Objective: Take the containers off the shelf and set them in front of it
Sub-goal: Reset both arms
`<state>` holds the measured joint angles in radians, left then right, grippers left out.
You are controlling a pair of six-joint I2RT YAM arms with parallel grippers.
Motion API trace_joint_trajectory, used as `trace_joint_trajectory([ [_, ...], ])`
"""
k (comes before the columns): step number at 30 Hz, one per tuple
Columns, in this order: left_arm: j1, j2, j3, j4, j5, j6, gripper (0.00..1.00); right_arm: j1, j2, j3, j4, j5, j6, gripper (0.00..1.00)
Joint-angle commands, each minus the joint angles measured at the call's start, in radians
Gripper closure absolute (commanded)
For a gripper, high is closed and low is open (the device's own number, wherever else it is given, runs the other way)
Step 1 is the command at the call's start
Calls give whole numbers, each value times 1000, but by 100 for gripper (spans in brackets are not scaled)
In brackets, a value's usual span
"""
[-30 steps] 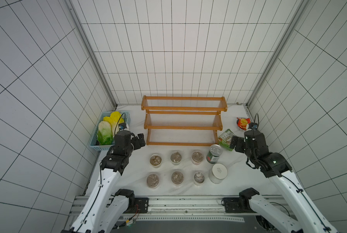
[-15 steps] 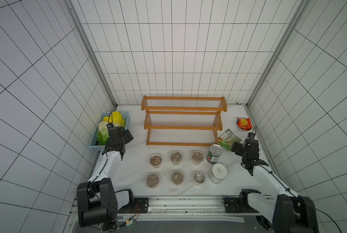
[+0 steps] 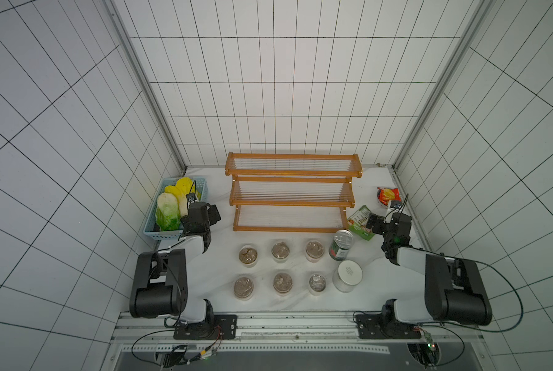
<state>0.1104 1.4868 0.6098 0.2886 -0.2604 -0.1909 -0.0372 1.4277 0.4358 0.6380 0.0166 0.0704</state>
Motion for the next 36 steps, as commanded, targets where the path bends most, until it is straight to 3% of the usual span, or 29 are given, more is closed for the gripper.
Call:
trace_joint_trajectory([
  [1,7,11,20,46,20,1,2,-11,30,40,31,-36,-21,1],
  [5,8,-3,1,68,28,2,2,-12,33,33,44,-35,-19,1],
  [9,9,-23,-35,127,58,-34,2,-10,83,-18,172,-27,-18,1],
  [11,7,-28,-65,199,88,-50,2,-11,119,-41,260,-12,-8,1],
  [14,-28,24,-116,375,104,6,2,-11,107,-21,199,-4,-6,1],
  [18,-102,50,-118,387,21,49,2,-11,108,-15,188,-2,-8,1],
  [21,-110,120,-209,665,2,78,2,-10,108,-11,176,0,-9,1],
  [24,-110,70,-165,474,-5,50,2,-9,109,-12,178,3,-11,1],
  [27,-114,88,-186,558,-14,66,2,-5,108,-12,180,9,-14,1],
  [36,-115,73,-164,486,-23,56,2,-4,106,-16,183,13,-15,1],
])
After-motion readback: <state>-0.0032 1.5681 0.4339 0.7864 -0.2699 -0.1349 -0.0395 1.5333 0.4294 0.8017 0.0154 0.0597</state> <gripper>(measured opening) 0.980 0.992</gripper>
